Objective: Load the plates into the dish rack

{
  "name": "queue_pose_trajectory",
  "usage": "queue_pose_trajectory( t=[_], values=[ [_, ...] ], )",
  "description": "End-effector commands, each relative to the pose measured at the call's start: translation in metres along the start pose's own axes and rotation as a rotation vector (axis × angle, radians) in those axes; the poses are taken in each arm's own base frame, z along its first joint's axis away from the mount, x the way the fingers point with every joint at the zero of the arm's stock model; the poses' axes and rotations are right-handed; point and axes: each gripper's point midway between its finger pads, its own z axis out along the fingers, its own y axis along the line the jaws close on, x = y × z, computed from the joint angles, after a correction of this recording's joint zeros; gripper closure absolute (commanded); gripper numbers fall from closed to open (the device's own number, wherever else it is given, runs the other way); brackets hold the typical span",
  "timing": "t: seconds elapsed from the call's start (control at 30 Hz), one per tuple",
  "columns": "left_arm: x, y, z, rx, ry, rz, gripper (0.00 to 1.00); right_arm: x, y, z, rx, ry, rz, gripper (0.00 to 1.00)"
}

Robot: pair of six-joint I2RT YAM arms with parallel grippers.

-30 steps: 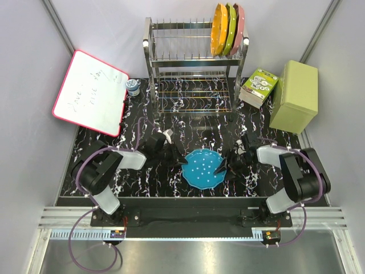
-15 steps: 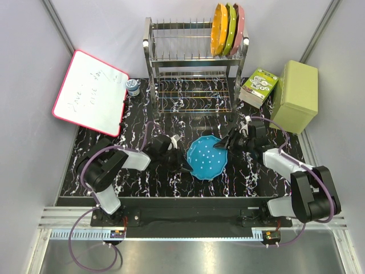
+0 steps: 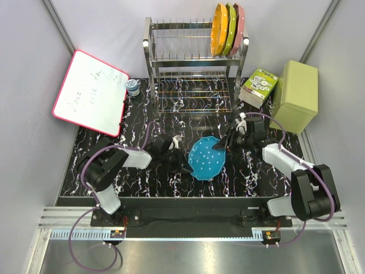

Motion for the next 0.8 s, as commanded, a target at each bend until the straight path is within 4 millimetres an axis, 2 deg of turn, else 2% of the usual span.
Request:
queue_pose_trajectory(
  t=[0.0,0.13,0.17,0.2,0.3,0.37,0.4,0.43,0.47,0.5,0.57,0.63,0.67,0.77],
  values=[
    [-0.007,0.012,-0.003,-0.06,-0.007,0.103,0.99,-0.004,0.041,-0.023,-0.077,0.014,-0.137,0.67],
    [-0.024,0.017,-0.006,-0.091,-0.04,0.16,1.0,-0.004,0.036,-0.024,-0.03,0.035,-0.157,0.81],
    [-0.028,0.019,-0.008,-0.099,-0.046,0.159,1.0,-0.005,0.036,-0.025,-0.023,0.037,-0.182,0.92],
    [-0.032,0.019,-0.01,-0.103,-0.058,0.166,1.0,-0.008,0.036,-0.028,0.001,0.032,-0.187,0.98],
    [-0.043,0.018,-0.017,-0.115,-0.087,0.189,0.99,-0.017,0.038,-0.038,0.044,-0.002,-0.248,1.0],
    [-0.056,0.015,-0.027,-0.15,-0.122,0.23,0.87,-0.021,0.043,-0.044,0.051,-0.01,-0.297,1.0],
    [-0.06,0.019,-0.032,-0.193,-0.125,0.259,0.76,-0.025,0.053,-0.052,0.051,-0.022,-0.321,1.0],
    [-0.073,0.011,-0.038,-0.218,-0.157,0.288,0.52,-0.028,0.058,-0.056,0.051,-0.03,-0.341,1.0],
    [-0.078,0.015,-0.048,-0.274,-0.183,0.304,0.38,-0.034,0.06,-0.061,0.063,-0.048,-0.379,1.0],
    [-0.084,0.012,-0.053,-0.275,-0.196,0.353,0.32,-0.038,0.071,-0.069,0.06,-0.066,-0.402,1.0],
    [-0.098,0.003,-0.067,-0.259,-0.253,0.377,0.24,-0.044,0.076,-0.075,0.076,-0.087,-0.418,1.0],
    [-0.106,0.002,-0.076,-0.247,-0.29,0.375,0.18,-0.047,0.082,-0.08,0.075,-0.101,-0.421,1.0],
    [-0.108,-0.007,-0.082,-0.225,-0.31,0.393,0.01,-0.048,0.083,-0.082,0.08,-0.106,-0.417,1.0],
    [-0.116,-0.02,-0.108,-0.227,-0.35,0.44,0.01,-0.052,0.097,-0.093,0.08,-0.125,-0.478,1.0]
  ],
)
